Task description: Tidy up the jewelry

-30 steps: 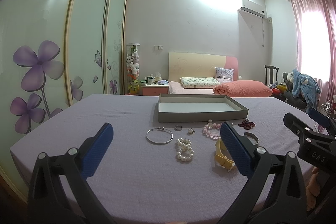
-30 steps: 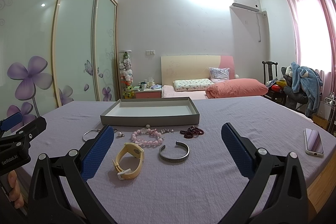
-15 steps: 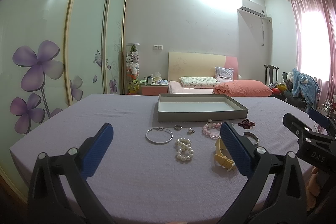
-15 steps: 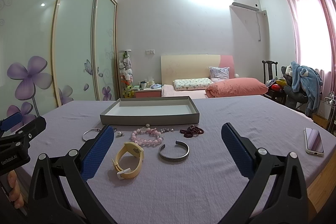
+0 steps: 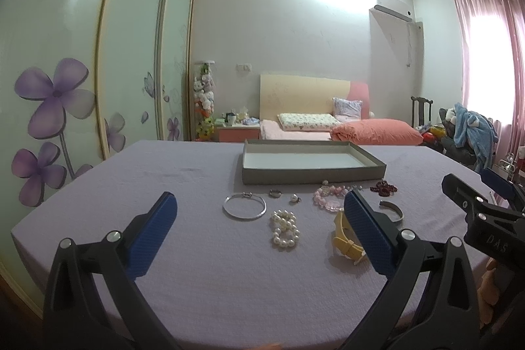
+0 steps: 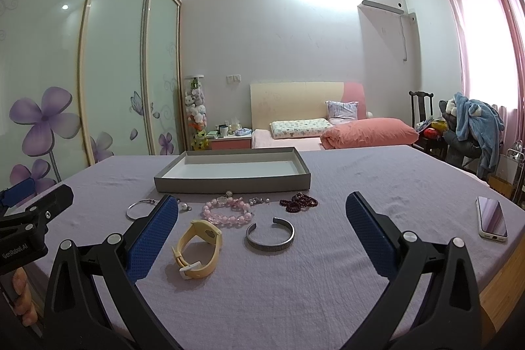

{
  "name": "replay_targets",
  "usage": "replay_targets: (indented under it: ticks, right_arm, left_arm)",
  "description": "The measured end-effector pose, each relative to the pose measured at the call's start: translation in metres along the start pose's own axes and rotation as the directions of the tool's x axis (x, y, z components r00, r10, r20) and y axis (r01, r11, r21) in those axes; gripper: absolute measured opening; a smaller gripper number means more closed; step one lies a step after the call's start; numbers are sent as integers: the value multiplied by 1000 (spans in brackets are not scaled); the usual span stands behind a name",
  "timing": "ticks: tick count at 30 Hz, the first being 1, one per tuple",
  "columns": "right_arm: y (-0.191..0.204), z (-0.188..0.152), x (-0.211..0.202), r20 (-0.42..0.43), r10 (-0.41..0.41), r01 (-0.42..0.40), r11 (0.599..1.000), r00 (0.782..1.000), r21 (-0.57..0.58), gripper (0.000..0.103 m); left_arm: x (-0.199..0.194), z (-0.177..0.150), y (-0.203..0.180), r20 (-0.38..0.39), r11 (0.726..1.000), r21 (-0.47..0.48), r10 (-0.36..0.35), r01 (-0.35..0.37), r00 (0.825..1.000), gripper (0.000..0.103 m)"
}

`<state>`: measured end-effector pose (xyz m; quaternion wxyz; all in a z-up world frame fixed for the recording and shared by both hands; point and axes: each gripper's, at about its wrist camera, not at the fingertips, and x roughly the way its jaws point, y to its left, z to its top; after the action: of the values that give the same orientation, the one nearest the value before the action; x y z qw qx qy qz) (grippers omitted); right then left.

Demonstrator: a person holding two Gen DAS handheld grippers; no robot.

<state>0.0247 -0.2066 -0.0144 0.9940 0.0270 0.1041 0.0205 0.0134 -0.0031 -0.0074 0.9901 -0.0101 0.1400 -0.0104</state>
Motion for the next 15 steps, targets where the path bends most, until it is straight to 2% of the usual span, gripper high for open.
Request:
replay_targets:
  ticks: [3,8,12,15]
  right_arm:
    - [-1,0,1,-13,-2,2,1000,1000,6,101]
    - [-7,-2,11,-50,-9,11,1000,999,22,101]
    - [-11,-4,19,-83,-15,19,999,996,39,101]
    - [-13,-6,24,-99,-23,27,999,995,44,101]
  left_arm:
    - [7,-5,-4,-44,1000,1,-31,31,999,99]
    - [37,-11,-6,-162,995,1,-94,96,982,99]
    - [71,-17,-3,-284,993,-36,-114,108,952,99]
    - [95,-19,1,-355,991,-86,-126,101,926,88]
